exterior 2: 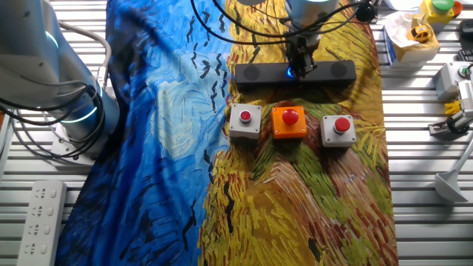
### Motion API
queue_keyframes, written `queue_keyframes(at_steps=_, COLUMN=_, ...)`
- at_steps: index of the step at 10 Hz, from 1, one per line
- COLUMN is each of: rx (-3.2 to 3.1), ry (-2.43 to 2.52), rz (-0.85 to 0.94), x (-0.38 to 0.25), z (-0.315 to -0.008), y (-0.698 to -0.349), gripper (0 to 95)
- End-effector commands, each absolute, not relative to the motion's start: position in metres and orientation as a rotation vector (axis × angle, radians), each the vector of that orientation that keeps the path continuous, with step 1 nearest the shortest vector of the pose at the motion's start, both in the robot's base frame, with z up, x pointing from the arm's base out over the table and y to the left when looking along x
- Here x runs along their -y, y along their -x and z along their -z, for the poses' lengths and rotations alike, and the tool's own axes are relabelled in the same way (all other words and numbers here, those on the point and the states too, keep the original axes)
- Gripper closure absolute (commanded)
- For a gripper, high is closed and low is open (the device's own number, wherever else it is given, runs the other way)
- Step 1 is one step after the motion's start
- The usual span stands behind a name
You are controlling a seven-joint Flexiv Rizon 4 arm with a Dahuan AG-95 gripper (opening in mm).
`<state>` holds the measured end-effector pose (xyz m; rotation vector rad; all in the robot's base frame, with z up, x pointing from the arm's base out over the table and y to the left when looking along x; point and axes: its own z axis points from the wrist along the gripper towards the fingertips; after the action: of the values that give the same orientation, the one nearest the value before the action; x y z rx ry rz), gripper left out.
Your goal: Turn the knob to decrease the volume of the speaker
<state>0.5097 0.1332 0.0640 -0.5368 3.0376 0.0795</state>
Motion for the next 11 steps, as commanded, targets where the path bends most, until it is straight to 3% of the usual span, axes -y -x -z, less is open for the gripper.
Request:
queue_keyframes(at_steps=1, rx=-3.011, ry=0.626, rz=-0.126, x=-0.1327, z=-0.0632, y=-0.5092, gripper=95.0)
queue_keyframes(at_steps=11, rx=-2.696, ry=1.508, rz=-0.006, x=-0.133, z=-0.0629, y=-0.5077, gripper=95.0)
